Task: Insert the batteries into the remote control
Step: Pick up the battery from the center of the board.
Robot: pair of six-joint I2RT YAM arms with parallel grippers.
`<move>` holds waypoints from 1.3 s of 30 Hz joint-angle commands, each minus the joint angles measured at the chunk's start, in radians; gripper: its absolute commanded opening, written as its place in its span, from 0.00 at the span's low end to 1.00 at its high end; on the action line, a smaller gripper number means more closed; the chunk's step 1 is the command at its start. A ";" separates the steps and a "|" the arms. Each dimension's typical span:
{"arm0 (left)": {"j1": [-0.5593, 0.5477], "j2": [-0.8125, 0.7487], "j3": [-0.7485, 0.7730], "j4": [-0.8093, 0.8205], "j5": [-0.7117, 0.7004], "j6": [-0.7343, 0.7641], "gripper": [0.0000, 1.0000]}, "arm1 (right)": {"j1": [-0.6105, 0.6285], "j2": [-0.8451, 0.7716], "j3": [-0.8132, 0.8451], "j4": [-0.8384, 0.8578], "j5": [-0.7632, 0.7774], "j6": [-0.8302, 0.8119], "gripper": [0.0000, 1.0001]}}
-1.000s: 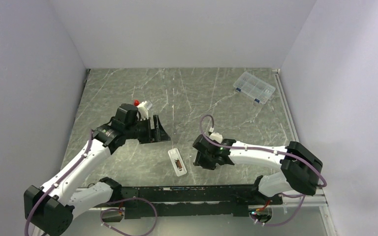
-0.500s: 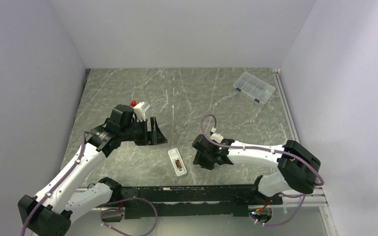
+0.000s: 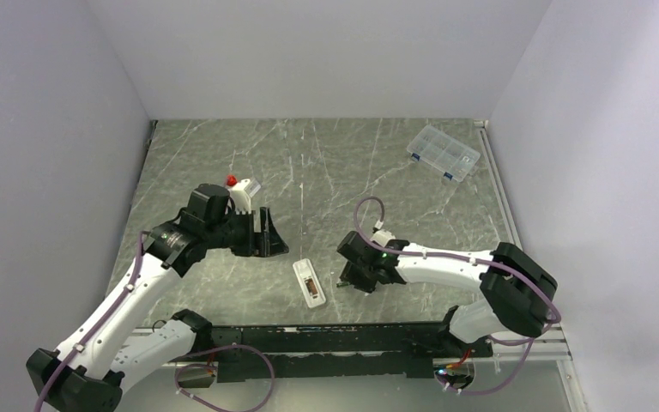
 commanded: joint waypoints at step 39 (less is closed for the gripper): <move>-0.002 -0.052 0.016 -0.028 -0.008 0.063 0.78 | -0.022 0.211 0.193 0.019 -0.020 -0.102 0.39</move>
